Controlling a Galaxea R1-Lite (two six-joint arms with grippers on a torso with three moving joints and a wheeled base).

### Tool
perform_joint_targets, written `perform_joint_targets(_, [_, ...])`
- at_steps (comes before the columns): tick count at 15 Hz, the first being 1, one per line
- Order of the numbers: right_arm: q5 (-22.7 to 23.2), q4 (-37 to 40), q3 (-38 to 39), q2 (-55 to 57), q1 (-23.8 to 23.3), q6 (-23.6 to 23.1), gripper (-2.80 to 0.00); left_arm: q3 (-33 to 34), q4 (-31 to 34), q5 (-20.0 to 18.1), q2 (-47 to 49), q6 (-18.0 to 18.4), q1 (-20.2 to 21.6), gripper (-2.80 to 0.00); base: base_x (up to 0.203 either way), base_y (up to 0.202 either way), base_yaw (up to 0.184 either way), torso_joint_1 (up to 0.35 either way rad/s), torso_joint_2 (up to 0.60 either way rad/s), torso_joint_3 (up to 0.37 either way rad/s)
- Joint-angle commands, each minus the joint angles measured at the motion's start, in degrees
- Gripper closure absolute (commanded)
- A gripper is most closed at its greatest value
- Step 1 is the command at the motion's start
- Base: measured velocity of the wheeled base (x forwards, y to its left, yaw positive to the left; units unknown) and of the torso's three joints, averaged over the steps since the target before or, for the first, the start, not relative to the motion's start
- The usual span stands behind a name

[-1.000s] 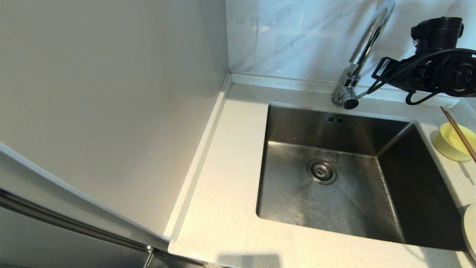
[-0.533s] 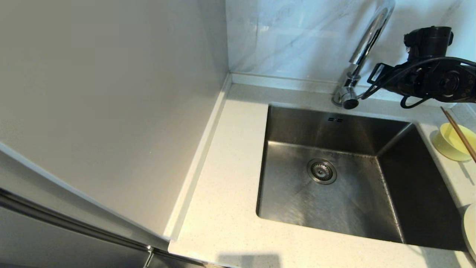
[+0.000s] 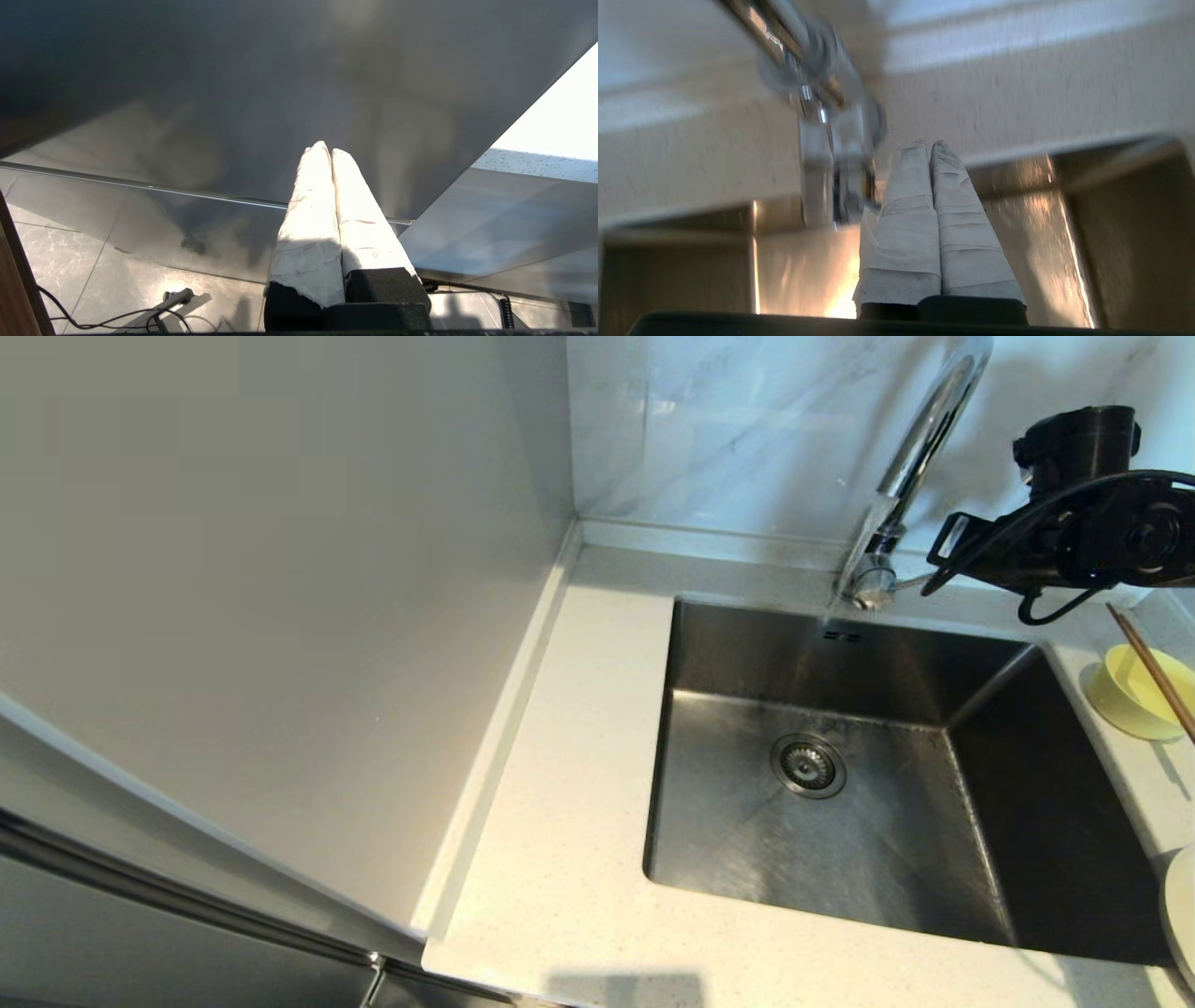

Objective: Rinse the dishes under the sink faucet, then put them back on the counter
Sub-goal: Turn on the faucet

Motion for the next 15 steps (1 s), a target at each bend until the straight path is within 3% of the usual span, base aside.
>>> perform_joint_targets(1, [0.43, 0.65, 1.95, -2.46, -0.01, 0.17, 0.00, 0.00, 0.02, -0.02, 0.00, 0.01, 0.02, 0.00, 0.000, 0.000, 0.000, 0.000, 0.00, 0.000])
perform_joint_targets(6, [-0.03, 0.47, 1.17, -3.97, -0.04, 0.28, 0.00, 0.00, 0.02, -0.02, 0.00, 0.01, 0.02, 0.00, 0.000, 0.000, 0.000, 0.000, 0.00, 0.000])
perform_joint_targets(10, [-5.66, 0.62, 0.28, -11.40, -0.16, -0.65, 0.00, 0.00, 0.02, 0.04, 0.00, 0.01, 0.02, 0.00, 0.000, 0.000, 0.000, 0.000, 0.00, 0.000])
perform_joint_targets(13, [-6.97, 1.82, 6.74, -21.10, -1.53, -5.62, 0.00, 0.00, 0.02, -0.02, 0.00, 0.01, 0.02, 0.00, 0.000, 0.000, 0.000, 0.000, 0.00, 0.000])
perform_joint_targets(15, [-7.09, 6.91, 12.86, -28.80, -2.42, -8.20, 0.00, 0.00, 0.02, -0.02, 0.00, 0.01, 0.02, 0.00, 0.000, 0.000, 0.000, 0.000, 0.00, 0.000])
